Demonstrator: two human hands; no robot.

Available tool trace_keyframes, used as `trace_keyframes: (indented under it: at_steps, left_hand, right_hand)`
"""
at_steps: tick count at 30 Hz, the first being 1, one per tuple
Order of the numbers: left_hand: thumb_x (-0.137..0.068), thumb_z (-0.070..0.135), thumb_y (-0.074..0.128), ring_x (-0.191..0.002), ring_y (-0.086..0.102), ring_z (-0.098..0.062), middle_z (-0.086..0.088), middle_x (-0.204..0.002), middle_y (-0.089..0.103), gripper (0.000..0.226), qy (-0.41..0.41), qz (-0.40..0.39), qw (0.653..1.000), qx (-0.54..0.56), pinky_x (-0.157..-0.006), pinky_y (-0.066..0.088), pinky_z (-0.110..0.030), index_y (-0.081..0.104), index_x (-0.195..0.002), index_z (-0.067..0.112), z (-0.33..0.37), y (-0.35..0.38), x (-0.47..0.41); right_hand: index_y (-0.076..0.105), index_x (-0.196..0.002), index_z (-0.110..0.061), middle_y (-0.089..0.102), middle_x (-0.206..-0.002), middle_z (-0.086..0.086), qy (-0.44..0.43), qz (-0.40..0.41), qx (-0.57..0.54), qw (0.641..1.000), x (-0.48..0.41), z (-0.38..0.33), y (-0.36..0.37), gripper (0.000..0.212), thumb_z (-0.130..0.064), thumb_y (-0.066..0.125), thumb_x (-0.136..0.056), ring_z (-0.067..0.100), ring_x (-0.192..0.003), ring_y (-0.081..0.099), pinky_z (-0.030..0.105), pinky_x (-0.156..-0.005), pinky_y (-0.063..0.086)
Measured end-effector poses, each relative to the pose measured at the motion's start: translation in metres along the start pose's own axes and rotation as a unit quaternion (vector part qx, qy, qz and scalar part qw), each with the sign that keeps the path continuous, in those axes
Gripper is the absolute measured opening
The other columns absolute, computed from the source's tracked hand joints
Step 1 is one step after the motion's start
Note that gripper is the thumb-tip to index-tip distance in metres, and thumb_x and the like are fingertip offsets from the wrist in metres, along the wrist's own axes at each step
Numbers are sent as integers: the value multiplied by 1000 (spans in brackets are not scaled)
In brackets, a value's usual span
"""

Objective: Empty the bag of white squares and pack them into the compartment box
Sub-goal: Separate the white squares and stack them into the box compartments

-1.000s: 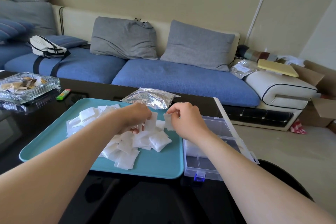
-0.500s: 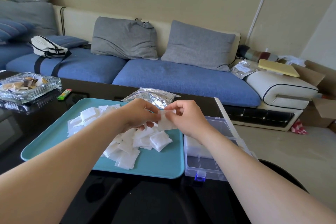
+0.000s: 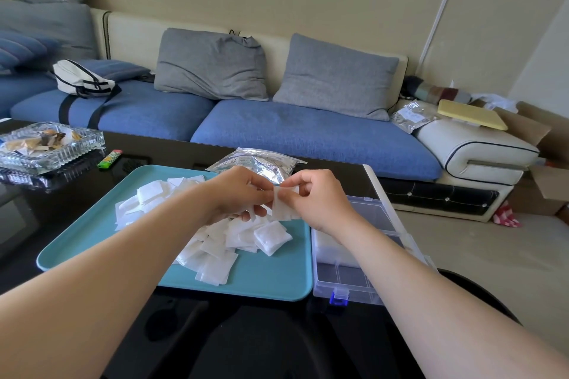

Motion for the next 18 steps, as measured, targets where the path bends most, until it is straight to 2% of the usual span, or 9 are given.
trace_keyframes:
  at_steps: [4,8,11,13,16,18]
  left_hand:
    - [-102,19,67,-72,70,-9,3,-83,79,14,-9,1,1000,8,-66,51,-30,80,-107,19,0,0,0]
    - [-102,19,67,-75,71,-12,0,-89,80,14,-21,-2,1000,19,-65,52,-28,79,-110,18,0,1,1]
    - [-99,22,70,-80,72,-15,0,-92,80,14,-32,-20,998,40,-65,53,-28,80,-109,19,0,2,3]
    - [-94,29,77,-82,71,-15,-2,-96,80,15,-24,-29,998,41,-67,52,-29,81,-105,20,1,3,4]
    - [-92,31,81,-79,70,-13,-6,-99,79,17,-7,-20,999,26,-67,51,-31,81,-104,19,2,1,4]
    - [-95,26,77,-74,71,-10,-2,-91,79,14,-6,-2,999,34,-64,51,-28,79,-105,17,2,-1,3]
  right_hand:
    - [80,-95,-25,65,-68,-7,14,-1,-18,1000,-1,3,2,16,-38,85,-87,10,-66,59,29,-67,54]
    - [80,-95,-25,71,-76,-4,24,2,-22,999,-1,4,2,17,-39,85,-87,13,-73,64,29,-67,53]
    - [79,-93,-25,69,-73,-7,31,4,-22,999,0,5,3,16,-39,85,-87,10,-69,63,27,-65,50]
    - [78,-94,-26,71,-73,-7,35,9,-22,999,0,6,2,17,-39,85,-86,9,-69,66,29,-65,55]
    - [73,-106,-30,74,-91,-1,46,17,-25,998,1,6,-1,27,-41,85,-84,14,-86,71,30,-76,59]
    - [72,-113,-29,73,-98,-1,58,7,-34,998,1,8,0,31,-41,83,-87,14,-93,71,31,-82,61]
Point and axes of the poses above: each hand's wrist, its own x-axis away from the middle knuckle, its own y-axis out of the palm, z = x × y, the point moved 10 cm from there along -x, towards the middle knuckle
